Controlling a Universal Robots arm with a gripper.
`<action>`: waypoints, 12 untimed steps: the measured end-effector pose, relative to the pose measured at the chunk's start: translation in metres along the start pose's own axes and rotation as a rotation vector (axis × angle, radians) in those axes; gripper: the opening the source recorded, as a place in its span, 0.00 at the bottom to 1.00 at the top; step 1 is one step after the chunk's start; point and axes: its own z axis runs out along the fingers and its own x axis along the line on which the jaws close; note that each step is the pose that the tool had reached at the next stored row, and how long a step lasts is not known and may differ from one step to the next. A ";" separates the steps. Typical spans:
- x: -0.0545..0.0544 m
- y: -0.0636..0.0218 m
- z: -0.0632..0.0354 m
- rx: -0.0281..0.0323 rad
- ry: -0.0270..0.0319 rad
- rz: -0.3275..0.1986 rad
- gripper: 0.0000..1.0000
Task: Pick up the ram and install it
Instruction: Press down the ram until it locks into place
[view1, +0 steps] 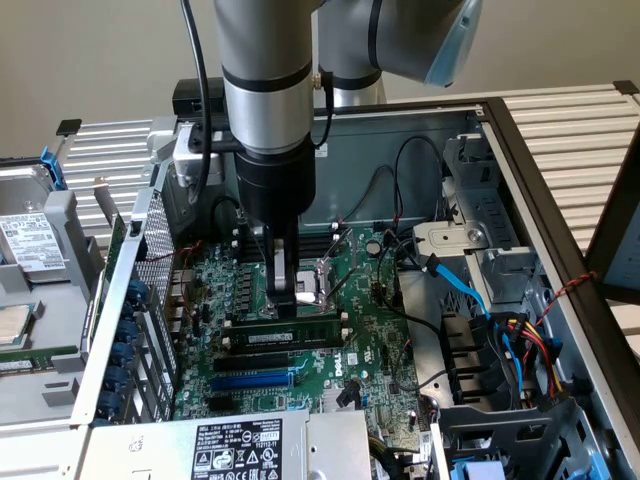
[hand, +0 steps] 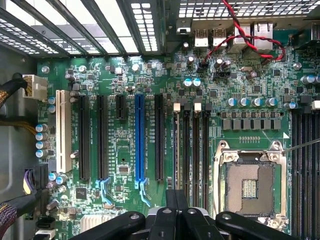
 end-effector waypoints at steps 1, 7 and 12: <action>0.000 0.0000 0.0006 -0.0001 0.0001 0.000 0.11; 0.000 0.0000 0.0015 -0.0001 0.0001 0.000 0.11; 0.000 -0.0001 0.0016 0.0000 0.0000 0.000 0.11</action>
